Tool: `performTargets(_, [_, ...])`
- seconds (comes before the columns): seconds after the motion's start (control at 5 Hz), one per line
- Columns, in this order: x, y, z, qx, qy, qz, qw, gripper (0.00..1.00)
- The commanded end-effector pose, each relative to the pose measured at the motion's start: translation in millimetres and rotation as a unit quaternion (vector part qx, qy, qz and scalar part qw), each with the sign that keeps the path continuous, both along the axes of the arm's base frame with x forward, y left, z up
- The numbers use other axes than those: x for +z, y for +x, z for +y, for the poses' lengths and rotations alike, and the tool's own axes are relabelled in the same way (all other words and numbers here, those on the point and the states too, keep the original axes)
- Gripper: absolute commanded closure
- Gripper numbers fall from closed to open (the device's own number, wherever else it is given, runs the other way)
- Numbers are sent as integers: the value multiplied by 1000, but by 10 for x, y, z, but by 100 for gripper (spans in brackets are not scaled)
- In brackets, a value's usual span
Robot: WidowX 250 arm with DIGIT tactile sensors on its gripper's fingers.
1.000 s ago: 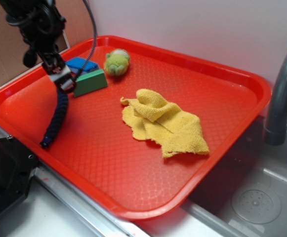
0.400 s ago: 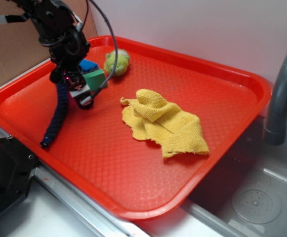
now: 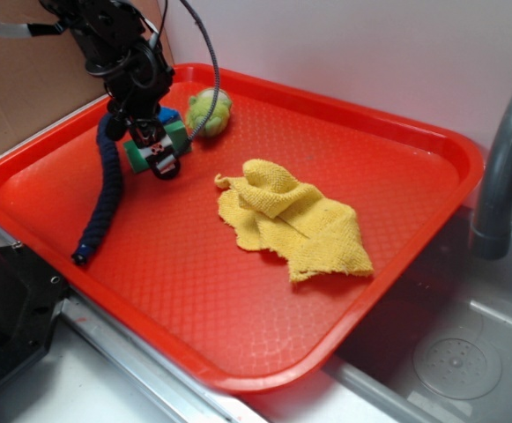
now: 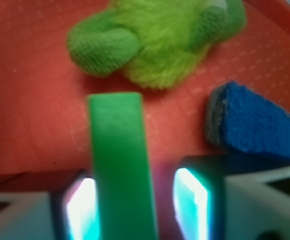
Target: Grab the green block.
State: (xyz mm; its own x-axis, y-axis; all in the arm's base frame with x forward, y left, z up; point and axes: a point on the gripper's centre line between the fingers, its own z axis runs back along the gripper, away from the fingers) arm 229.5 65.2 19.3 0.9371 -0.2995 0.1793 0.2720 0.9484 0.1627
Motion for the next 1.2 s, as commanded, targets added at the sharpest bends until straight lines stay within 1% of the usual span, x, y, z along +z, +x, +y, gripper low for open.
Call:
performTargets(0.0, [326,-103,-129,37,12,17,999,100])
performTargets(0.2, [662,-180,-360,90,-8,49,995,100])
performTargets(0.4, [1036,-288,-676,113,-22,61,992,100])
performTargets(0.6, [1357,-492,-917,132,-43,52,989,100])
performTargets(0.8, [1562,-718,-1017,137,-59,31,988,100])
performTargets(1.0, [1579,-772,-1026,139,-64,26,988,100])
